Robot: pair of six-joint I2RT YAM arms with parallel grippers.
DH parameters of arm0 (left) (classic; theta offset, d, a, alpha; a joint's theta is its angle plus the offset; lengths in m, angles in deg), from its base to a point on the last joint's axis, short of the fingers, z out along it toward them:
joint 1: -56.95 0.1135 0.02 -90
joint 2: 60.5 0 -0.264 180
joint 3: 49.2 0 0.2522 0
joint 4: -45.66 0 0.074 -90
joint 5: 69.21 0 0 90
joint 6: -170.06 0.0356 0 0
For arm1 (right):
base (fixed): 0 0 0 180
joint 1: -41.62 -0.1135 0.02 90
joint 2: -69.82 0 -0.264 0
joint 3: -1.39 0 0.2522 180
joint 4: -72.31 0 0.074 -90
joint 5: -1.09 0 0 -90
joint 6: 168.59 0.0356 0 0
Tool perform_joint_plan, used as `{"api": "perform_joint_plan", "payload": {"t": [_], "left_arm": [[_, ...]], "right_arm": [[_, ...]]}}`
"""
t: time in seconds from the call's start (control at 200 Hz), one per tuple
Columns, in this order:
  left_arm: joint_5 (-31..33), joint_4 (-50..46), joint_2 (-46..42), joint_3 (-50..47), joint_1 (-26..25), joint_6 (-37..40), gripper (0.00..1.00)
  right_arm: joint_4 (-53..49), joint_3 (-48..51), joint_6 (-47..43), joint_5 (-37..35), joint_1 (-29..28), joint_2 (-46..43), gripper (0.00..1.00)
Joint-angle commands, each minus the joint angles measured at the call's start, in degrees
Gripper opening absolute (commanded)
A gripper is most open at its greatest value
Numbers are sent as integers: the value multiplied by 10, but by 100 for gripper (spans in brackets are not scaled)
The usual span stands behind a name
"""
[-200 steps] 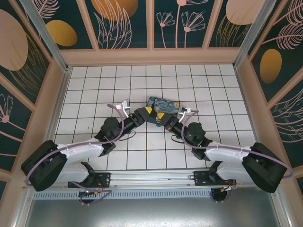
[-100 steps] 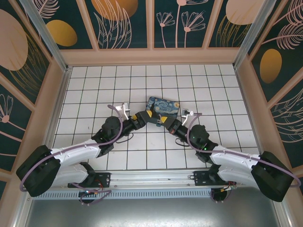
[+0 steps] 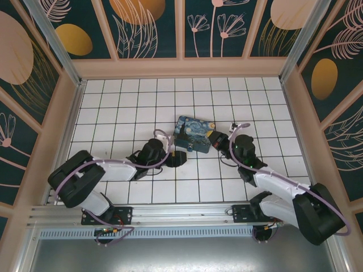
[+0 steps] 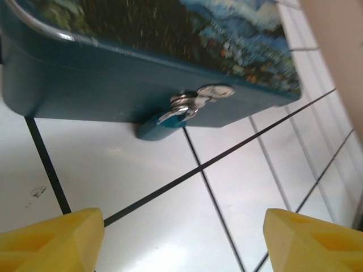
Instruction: Unlock a padlock with a key
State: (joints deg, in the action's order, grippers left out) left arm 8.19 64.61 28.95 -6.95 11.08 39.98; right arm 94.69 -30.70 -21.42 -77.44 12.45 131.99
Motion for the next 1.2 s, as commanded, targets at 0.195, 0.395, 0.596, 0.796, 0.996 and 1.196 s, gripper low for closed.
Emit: {"api": "perform_joint_plan", "payload": {"t": [0.195, 0.395, 0.596, 0.796, 0.996, 1.196], "left_arm": [[26, 31, 82, 58, -15, 95, 72], [55, 58, 115, 65, -17, 113, 71], [56, 82, 142, 78, -17, 119, 70], [46, 97, 170, 97, -18, 120, 69], [22, 91, 192, 121, -22, 127, 69], [-12, 106, 193, 120, -23, 119, 68]], "right_arm": [[38, -58, -32, 90, 41, 90, 0], [68, -64, -30, 110, 54, 135, 0], [87, -62, -28, 117, 55, 160, 0], [101, -55, -26, 118, 56, 178, 0], [116, -53, -23, 122, 57, 198, 0], [128, -54, -20, 126, 57, 216, 0]]}}
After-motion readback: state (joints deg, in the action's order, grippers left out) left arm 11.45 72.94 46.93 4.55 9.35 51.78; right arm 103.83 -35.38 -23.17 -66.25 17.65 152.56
